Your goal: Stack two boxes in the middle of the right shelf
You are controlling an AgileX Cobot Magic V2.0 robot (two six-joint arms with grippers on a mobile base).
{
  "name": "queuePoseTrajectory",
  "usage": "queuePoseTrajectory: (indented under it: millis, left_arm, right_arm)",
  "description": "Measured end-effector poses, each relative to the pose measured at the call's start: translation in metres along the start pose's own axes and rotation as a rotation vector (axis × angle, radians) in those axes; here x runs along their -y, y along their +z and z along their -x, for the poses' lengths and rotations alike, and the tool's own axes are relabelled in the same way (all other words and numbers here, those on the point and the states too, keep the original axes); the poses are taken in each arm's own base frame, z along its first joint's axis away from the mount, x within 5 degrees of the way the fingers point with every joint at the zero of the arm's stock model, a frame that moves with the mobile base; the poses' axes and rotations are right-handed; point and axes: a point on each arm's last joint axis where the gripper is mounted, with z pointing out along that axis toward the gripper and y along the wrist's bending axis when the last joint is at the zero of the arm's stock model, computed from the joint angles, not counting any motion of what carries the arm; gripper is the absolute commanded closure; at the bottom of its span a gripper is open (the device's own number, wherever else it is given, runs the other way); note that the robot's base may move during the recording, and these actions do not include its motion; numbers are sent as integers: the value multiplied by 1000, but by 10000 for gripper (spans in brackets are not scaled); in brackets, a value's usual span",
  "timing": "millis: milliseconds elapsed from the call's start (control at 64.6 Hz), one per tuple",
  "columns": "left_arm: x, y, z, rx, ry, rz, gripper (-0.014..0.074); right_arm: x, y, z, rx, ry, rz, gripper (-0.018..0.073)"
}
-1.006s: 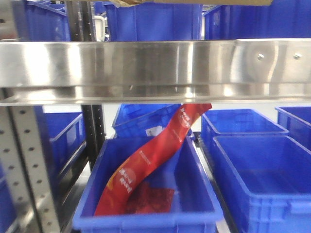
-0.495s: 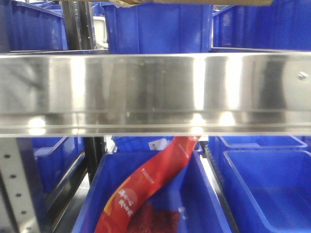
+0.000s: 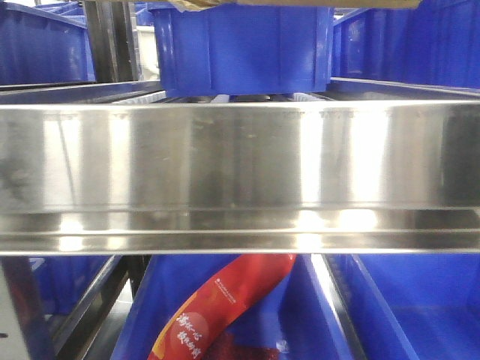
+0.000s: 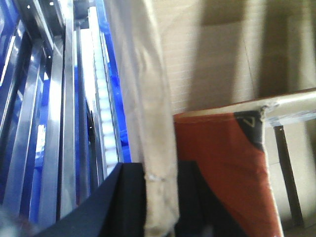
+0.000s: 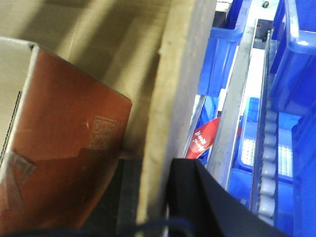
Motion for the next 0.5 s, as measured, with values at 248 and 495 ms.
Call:
queuePoseTrajectory:
  millis: [248,495]
  left_arm:
    - [0,0,0,0,0,0,708]
    - [0,0,0,0,0,0,708]
  right_arm:
    - [0,0,0,0,0,0,712]
    - [0,0,0,0,0,0,712]
